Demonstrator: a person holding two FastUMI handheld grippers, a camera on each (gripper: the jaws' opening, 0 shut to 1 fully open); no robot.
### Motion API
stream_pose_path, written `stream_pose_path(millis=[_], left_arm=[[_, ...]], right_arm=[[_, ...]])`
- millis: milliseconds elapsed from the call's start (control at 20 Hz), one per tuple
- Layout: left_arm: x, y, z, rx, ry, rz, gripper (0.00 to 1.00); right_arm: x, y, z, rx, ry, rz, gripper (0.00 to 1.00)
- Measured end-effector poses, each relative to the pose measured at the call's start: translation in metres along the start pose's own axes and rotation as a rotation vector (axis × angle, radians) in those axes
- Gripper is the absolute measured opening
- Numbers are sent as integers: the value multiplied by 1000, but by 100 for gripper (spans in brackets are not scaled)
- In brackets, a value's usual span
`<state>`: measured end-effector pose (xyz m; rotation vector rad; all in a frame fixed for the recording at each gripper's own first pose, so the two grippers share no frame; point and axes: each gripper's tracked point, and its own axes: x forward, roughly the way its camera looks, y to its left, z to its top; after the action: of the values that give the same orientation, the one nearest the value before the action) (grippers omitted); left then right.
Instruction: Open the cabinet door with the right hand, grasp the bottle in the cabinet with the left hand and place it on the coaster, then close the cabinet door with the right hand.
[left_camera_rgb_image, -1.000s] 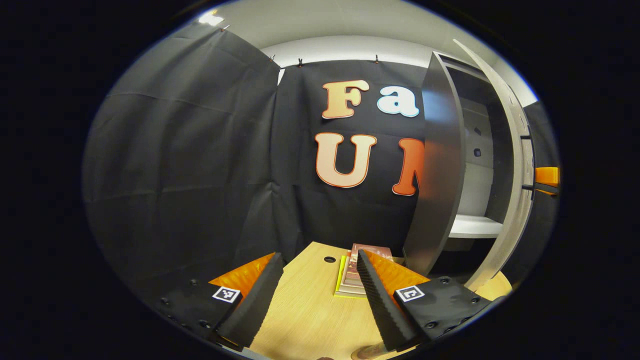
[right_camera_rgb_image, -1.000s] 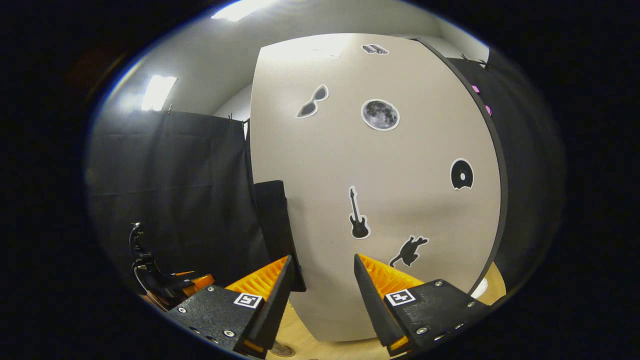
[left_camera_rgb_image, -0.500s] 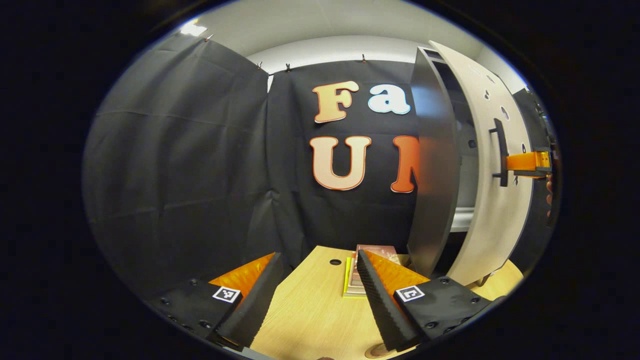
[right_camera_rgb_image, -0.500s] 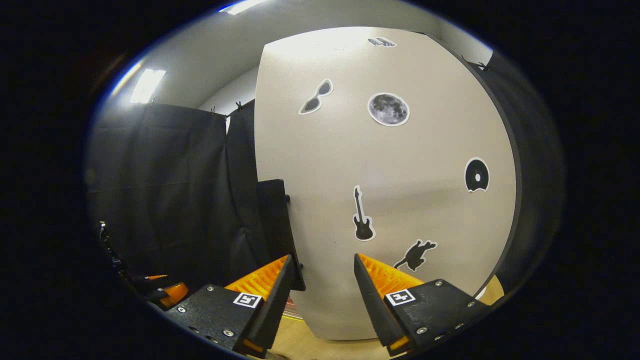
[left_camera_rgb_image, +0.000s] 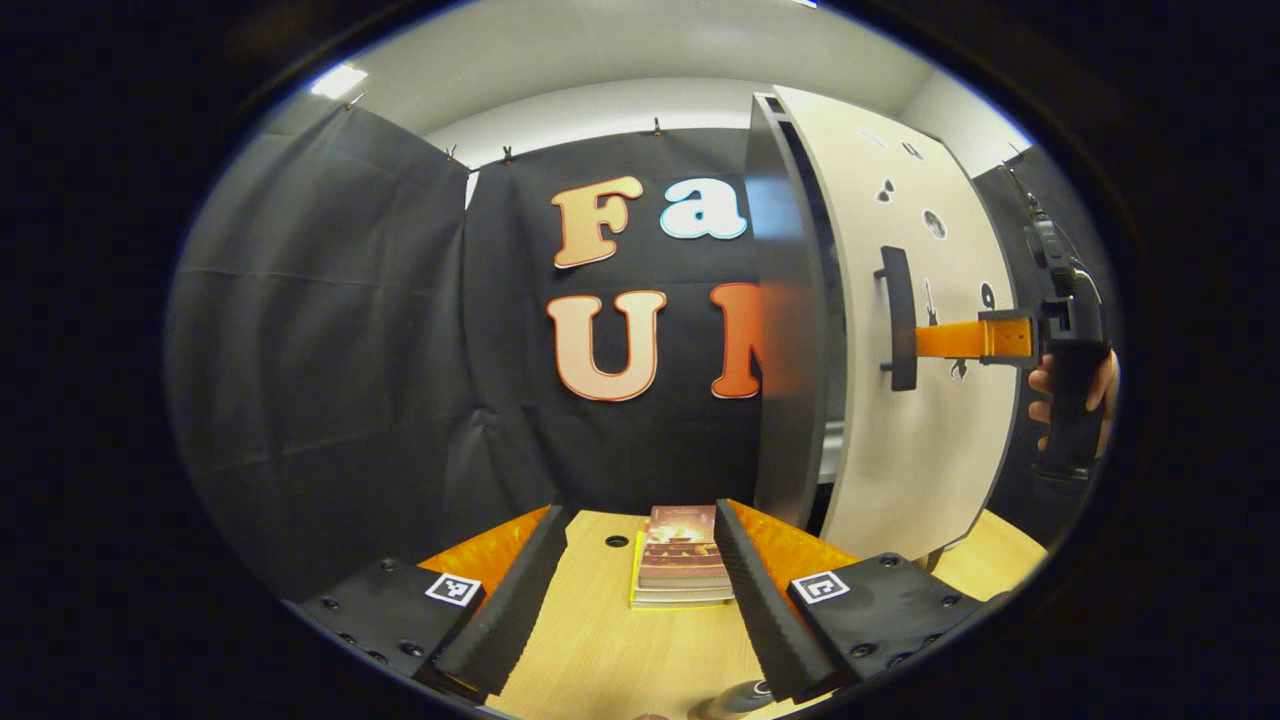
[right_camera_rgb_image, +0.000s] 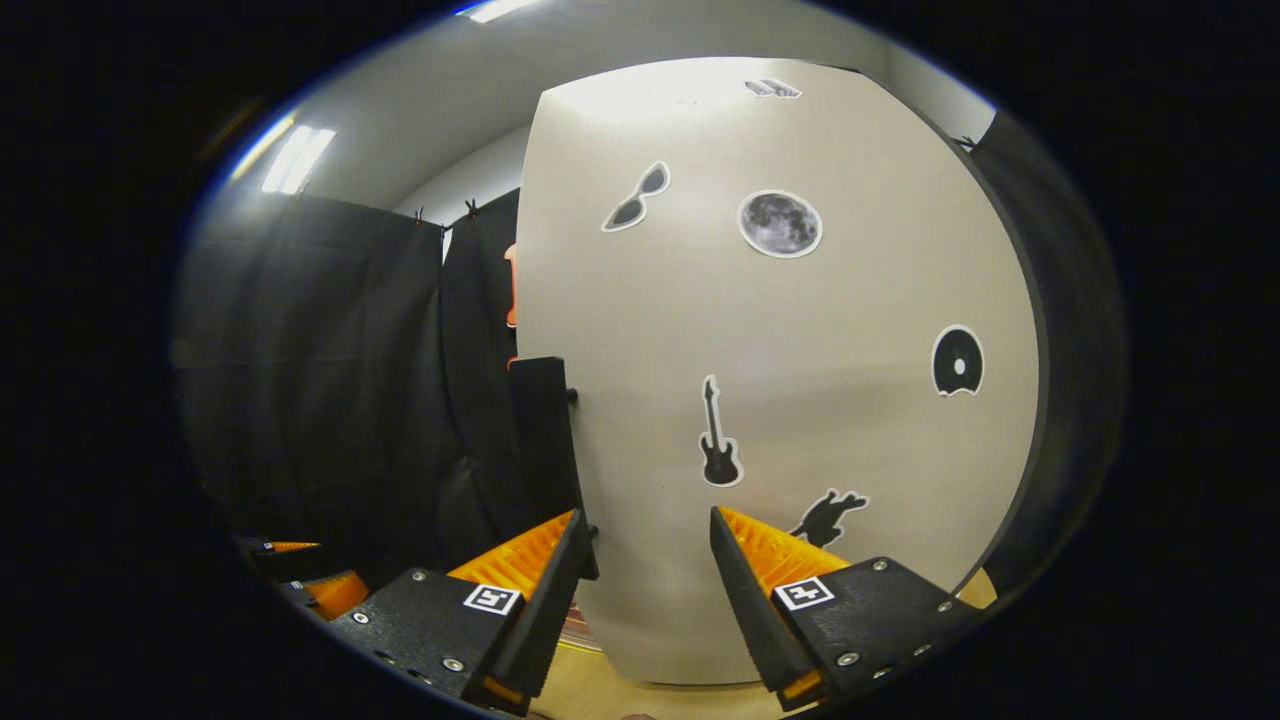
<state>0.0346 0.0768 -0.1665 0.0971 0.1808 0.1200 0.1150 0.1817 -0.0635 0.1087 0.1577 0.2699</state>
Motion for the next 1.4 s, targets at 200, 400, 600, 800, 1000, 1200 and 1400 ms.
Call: stream_pose_path(millis=[200,400,600,800,1000,1200,1400], left_arm=[[3,-34,25,-15,-31,-53,94],[1,-57,47,-36,-58,-84,94],[-8,-71,74,-69,-99,-95,94],[-21,-98,90,-83,-152,-136,94],[-28,-121,74,-66,-136,-156,99],[-37,-130,78,-52,-137,-161,97],[-45,-126,86,-53,-142,-150,100]], right_arm=[[-43,-35,6,-42,-18,-31,78],[-93,-66,13,-33,-36,-82,78],[-144,-84,18,1,-71,-81,81],[-183,-117,15,-6,-75,-169,84],[-207,-128,-1,-20,-61,-209,85],[-222,-127,-10,-23,-48,-217,86],[-236,-132,-10,-56,-48,-250,86]])
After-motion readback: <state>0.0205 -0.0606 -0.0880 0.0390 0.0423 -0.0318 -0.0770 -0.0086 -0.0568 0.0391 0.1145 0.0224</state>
